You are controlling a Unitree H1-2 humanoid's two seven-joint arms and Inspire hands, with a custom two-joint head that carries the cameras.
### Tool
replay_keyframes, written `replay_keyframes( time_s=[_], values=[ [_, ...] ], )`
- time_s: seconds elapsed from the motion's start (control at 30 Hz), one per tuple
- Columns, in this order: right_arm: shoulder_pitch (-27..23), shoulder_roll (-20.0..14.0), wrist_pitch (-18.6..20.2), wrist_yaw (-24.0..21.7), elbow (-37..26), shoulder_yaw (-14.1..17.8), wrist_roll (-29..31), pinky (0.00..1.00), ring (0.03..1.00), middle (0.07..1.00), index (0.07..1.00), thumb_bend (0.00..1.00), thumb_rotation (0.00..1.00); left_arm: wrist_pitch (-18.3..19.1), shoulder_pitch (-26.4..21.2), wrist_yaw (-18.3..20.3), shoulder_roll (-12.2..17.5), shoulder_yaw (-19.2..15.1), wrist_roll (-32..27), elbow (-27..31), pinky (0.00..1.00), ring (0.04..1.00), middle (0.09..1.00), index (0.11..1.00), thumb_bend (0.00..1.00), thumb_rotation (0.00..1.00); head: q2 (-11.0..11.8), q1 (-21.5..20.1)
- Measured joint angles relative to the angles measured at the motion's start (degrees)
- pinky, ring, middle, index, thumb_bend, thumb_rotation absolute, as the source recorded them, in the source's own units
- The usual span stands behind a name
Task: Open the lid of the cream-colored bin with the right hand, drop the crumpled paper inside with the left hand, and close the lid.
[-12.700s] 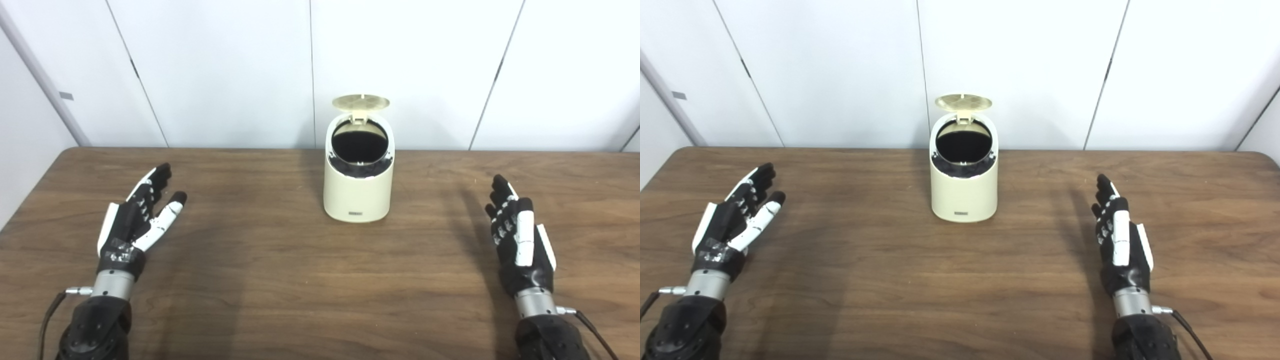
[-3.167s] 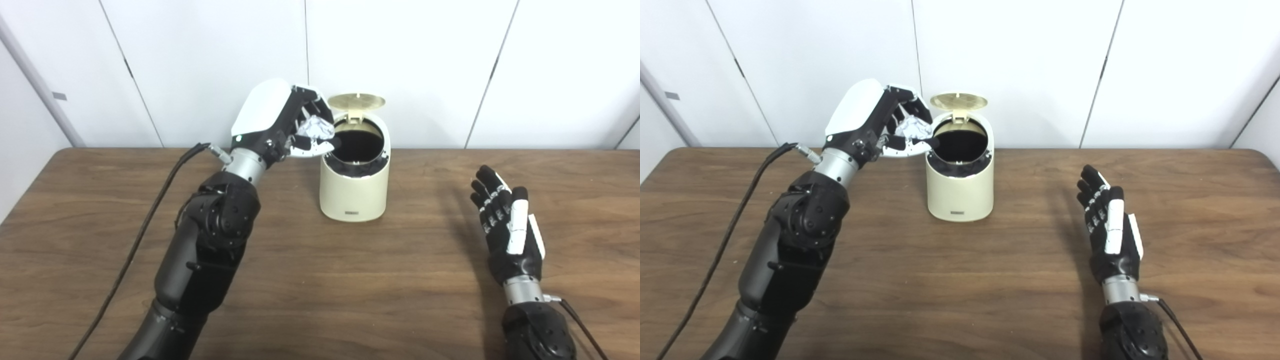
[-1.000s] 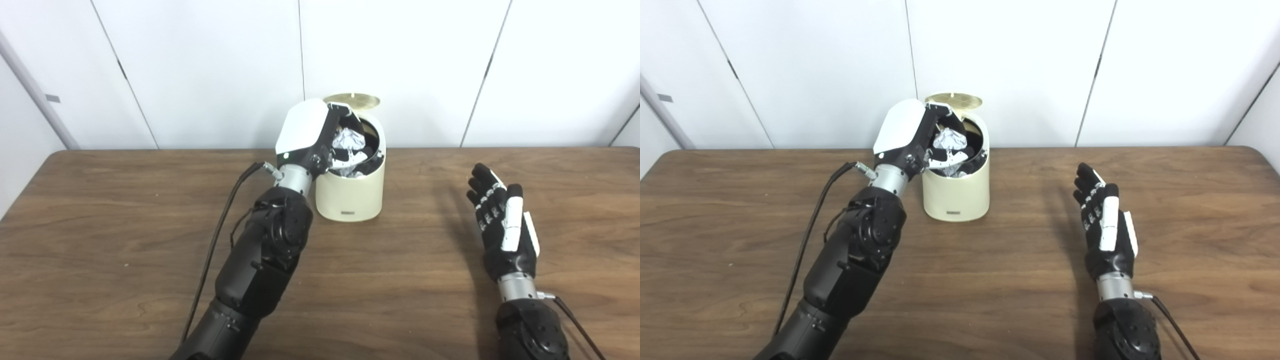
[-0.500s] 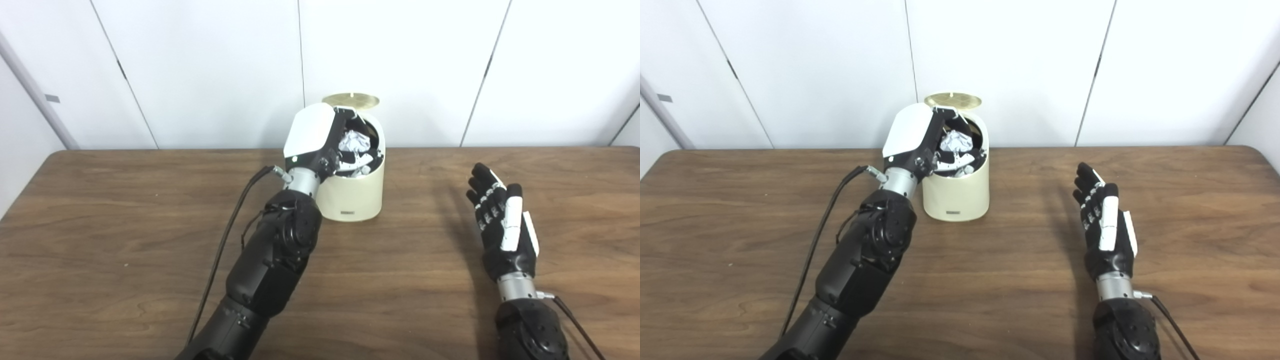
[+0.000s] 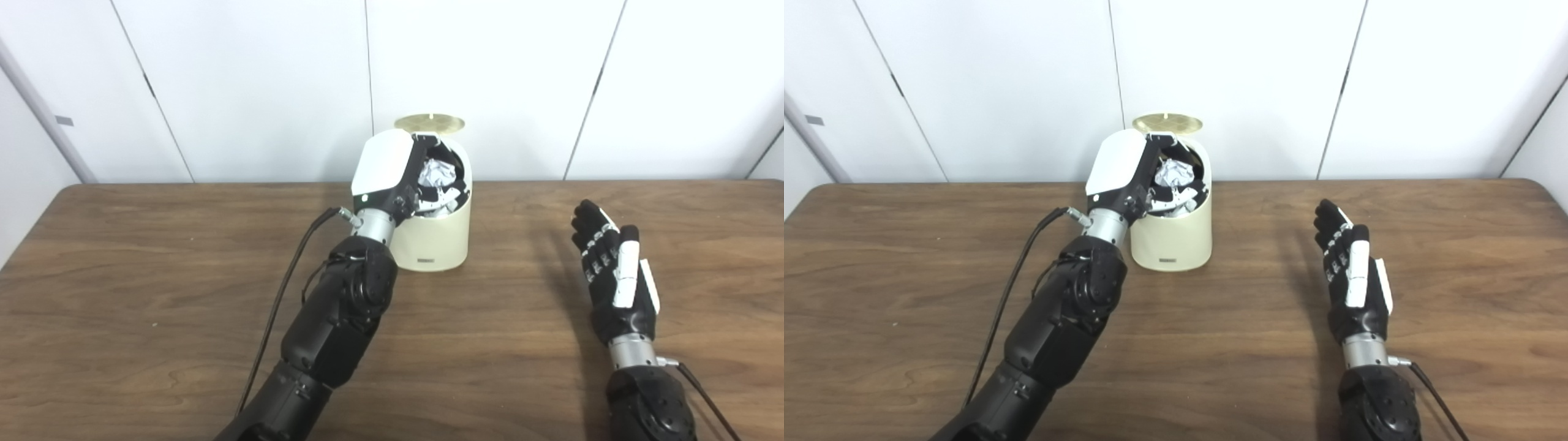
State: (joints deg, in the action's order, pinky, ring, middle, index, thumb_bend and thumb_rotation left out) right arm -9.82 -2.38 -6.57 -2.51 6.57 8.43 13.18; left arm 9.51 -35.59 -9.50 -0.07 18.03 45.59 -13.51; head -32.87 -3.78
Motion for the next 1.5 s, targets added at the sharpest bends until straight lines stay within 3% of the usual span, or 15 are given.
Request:
replay_keyframes(
  time_s=[0.2, 0.5, 0.63, 0.67, 0.7, 0.73, 0.9, 0.97, 1.1, 1.13, 1.2, 1.5],
  values=[
    [0.0, 0.0, 0.0, -0.1, 0.0, -0.1, 0.0, 0.96, 0.921, 0.869, 0.843, 0.52, 1.0, -2.1, -0.4, -2.1, 0.3, 0.2, -0.3, -1.9, 0.28, 0.421, 0.573, 0.484, 0.46, 0.0, 0.0, 0.1],
    [0.0, -0.2, 0.1, -0.5, 0.0, -0.5, -0.1, 0.95, 0.92, 0.868, 0.833, 0.54, 1.0, -2.2, -0.9, -3.6, 0.5, 0.7, -0.1, -2.9, 0.32, 0.423, 0.554, 0.484, 0.47, 0.0, -0.2, 0.2],
    [0.2, -0.3, 0.4, -0.7, -0.2, -0.9, -0.1, 0.96, 0.928, 0.876, 0.841, 0.55, 1.0, -1.5, -1.1, -4.0, 1.1, 1.8, 1.5, -3.1, 0.33, 0.472, 0.564, 0.47, 0.47, 0.0, -0.2, 0.3],
    [0.2, -0.4, 0.4, -0.7, -0.2, -1.0, -0.1, 0.96, 0.927, 0.876, 0.841, 0.55, 1.0, -1.1, -1.1, -4.0, 1.2, 2.0, 2.2, -3.1, 0.35, 0.483, 0.559, 0.468, 0.47, 0.0, -0.2, 0.3],
    [0.2, -0.5, 0.4, -0.7, -0.2, -1.0, -0.1, 0.96, 0.927, 0.876, 0.842, 0.55, 1.0, -0.5, -1.3, -4.0, 1.4, 2.4, 3.1, -3.1, 0.43, 0.484, 0.549, 0.465, 0.49, 0.0, -0.1, 0.4],
    [0.2, -0.5, 0.4, -0.7, -0.2, -1.0, -0.1, 0.96, 0.927, 0.876, 0.844, 0.54, 1.0, 0.4, -1.4, -3.9, 1.6, 2.8, 4.1, -3.1, 0.49, 0.565, 0.55, 0.469, 0.5, 0.0, -0.2, 0.4],
    [0.2, -0.5, 0.5, -0.7, -0.2, -1.1, -0.1, 0.96, 0.929, 0.879, 0.839, 0.54, 1.0, 3.1, -1.6, -2.7, 1.7, 4.3, 6.9, -2.5, 0.51, 0.607, 0.532, 0.483, 0.52, 0.0, -0.2, 0.4],
    [0.2, -0.5, 0.6, -0.7, -0.2, -1.2, -0.1, 0.95, 0.926, 0.878, 0.842, 0.54, 1.0, 4.0, -1.6, -1.7, 1.7, 4.6, 7.9, -2.1, 0.52, 0.622, 0.637, 0.493, 0.52, 0.04, -0.1, 0.4],
    [0.2, -0.6, 0.6, -0.7, -0.2, -1.2, -0.1, 0.95, 0.927, 0.877, 0.846, 0.54, 1.0, 5.3, -1.6, -0.5, 1.7, 4.9, 8.8, -1.5, 0.56, 0.667, 0.691, 0.496, 0.52, 0.06, -0.1, 0.5],
    [0.2, -0.6, 0.6, -0.7, -0.2, -1.2, -0.1, 0.95, 0.928, 0.878, 0.844, 0.53, 1.0, 5.4, -1.6, -0.2, 1.7, 5.0, 9.0, -1.4, 0.57, 0.675, 0.699, 0.591, 0.74, 0.03, -0.1, 0.5],
    [0.2, -0.6, 0.6, -0.7, -0.2, -1.3, -0.1, 0.95, 0.926, 0.876, 0.84, 0.53, 1.0, 5.6, -1.6, 0.4, 1.7, 5.0, 9.1, -1.2, 0.58, 0.685, 0.707, 0.643, 0.85, 0.02, -0.1, 0.5],
    [0.2, -0.8, 0.6, -0.8, -0.2, -1.5, -0.1, 0.94, 0.917, 0.865, 0.818, 0.54, 1.0, 7.0, -2.4, 0.7, 1.9, 5.0, 9.1, -0.6, 0.61, 0.71, 0.722, 0.673, 0.89, 0.02, -0.2, 0.6]
  ],
)
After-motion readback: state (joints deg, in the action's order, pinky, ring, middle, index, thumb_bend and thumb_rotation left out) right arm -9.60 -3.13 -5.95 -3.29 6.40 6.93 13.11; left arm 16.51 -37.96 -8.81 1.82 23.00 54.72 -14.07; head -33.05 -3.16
